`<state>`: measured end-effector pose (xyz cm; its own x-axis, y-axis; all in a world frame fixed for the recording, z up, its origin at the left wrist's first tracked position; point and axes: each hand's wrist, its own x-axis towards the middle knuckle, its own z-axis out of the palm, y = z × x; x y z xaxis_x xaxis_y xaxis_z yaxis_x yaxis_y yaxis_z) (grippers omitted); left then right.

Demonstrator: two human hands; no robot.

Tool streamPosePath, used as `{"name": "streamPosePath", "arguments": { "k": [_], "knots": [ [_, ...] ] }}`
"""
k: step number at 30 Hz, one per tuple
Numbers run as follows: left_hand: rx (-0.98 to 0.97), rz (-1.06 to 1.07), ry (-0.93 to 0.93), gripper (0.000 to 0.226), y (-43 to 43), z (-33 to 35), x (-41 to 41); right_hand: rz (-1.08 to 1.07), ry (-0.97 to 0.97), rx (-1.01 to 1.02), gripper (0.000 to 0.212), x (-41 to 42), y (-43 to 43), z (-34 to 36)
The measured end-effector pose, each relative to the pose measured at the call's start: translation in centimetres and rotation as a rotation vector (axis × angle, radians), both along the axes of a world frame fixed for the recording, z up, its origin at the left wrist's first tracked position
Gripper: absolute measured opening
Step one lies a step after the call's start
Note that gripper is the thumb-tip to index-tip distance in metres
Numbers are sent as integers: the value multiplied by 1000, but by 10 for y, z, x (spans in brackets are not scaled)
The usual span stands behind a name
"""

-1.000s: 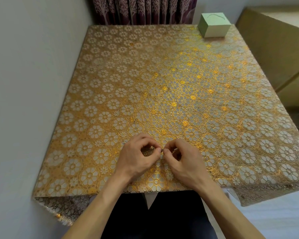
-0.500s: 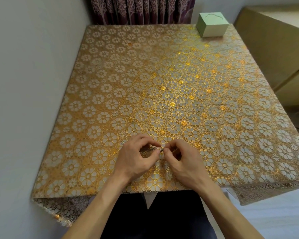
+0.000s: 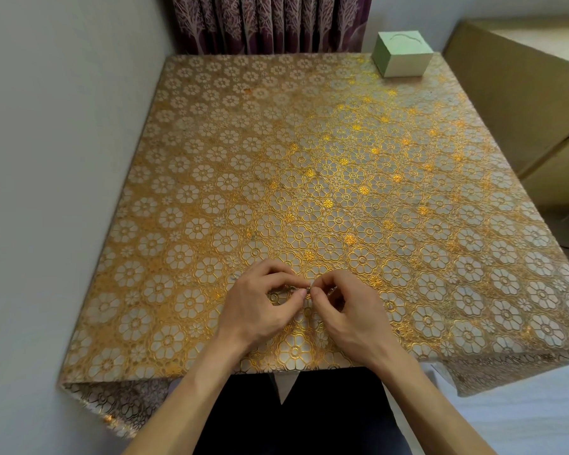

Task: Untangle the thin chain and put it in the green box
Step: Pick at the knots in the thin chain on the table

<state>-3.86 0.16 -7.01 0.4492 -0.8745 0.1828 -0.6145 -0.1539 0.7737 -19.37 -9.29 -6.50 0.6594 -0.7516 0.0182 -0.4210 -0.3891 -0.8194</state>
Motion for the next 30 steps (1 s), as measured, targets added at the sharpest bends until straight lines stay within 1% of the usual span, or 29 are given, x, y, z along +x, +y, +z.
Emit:
{"name": "streamPosePath", "arguments": {
  "k": [8,12,16,21,28,30],
  "knots": [
    [-2,5,33,9,0,0,0,3,13,-21,5,0,1,-1],
    [5,9,43,13,0,1,0,8,24,-22,4,0,0,-2],
    [5,12,54,8,0,2,-1,-8,-13,-5,5,-1,1,-4],
    [12,9,55,9,1,2,0,-8,-68,42,4,-4,0,0],
    [-11,14,54,10,0,1,0,-11,-65,37,5,-5,0,3],
    [-11,11,52,10,0,2,-1,2,-62,6,6,-5,0,4]
  ]
}}
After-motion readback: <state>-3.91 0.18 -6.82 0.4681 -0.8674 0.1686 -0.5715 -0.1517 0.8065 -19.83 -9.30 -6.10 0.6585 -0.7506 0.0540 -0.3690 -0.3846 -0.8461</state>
